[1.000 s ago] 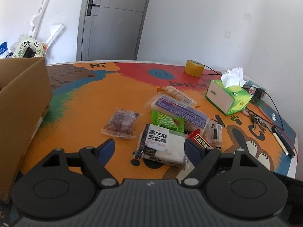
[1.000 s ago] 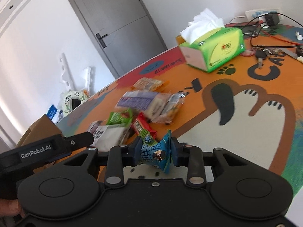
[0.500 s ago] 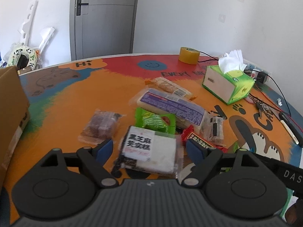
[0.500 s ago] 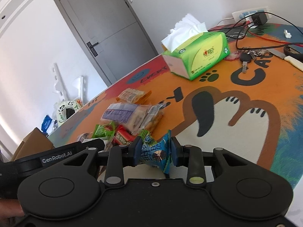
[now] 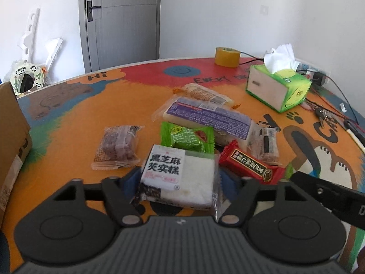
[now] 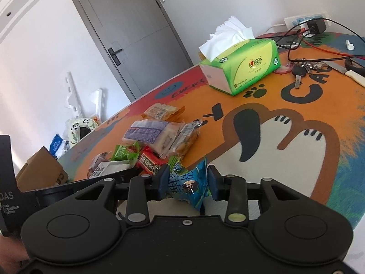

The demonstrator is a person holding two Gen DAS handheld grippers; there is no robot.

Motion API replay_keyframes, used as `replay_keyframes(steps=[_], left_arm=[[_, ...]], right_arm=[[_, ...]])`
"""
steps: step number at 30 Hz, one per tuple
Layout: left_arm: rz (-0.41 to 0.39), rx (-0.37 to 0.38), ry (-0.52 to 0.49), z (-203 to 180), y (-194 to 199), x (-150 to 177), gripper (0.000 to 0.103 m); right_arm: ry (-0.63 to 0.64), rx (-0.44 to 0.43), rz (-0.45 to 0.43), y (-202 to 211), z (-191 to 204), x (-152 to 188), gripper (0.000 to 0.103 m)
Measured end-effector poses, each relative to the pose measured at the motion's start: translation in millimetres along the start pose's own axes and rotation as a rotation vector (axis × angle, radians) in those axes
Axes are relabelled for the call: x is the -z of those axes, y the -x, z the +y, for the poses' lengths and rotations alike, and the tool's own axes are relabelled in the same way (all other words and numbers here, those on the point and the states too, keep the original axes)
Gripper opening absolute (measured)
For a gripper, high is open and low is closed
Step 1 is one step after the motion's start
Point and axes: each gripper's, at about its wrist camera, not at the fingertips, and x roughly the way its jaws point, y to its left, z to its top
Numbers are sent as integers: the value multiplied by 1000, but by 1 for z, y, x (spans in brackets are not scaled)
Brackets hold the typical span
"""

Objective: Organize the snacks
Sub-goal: 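Grasp the white black-sesame cake pack with the left tool while the right tool lifts the blue bag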

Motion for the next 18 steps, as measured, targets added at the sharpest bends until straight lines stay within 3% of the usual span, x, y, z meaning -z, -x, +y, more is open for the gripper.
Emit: replay_keyframes(steps=[5,10,18], left_arm=[[6,37,56,6,8,0,57],[-15,56,59,8,23,9,56],[-73,60,132,27,56,9,56]], right_arm=[[-23,-11,17,1,-2,-4,33],[-41,-11,-61,16,4,-3,33],[-3,-48,-75,21,26,-9,33]])
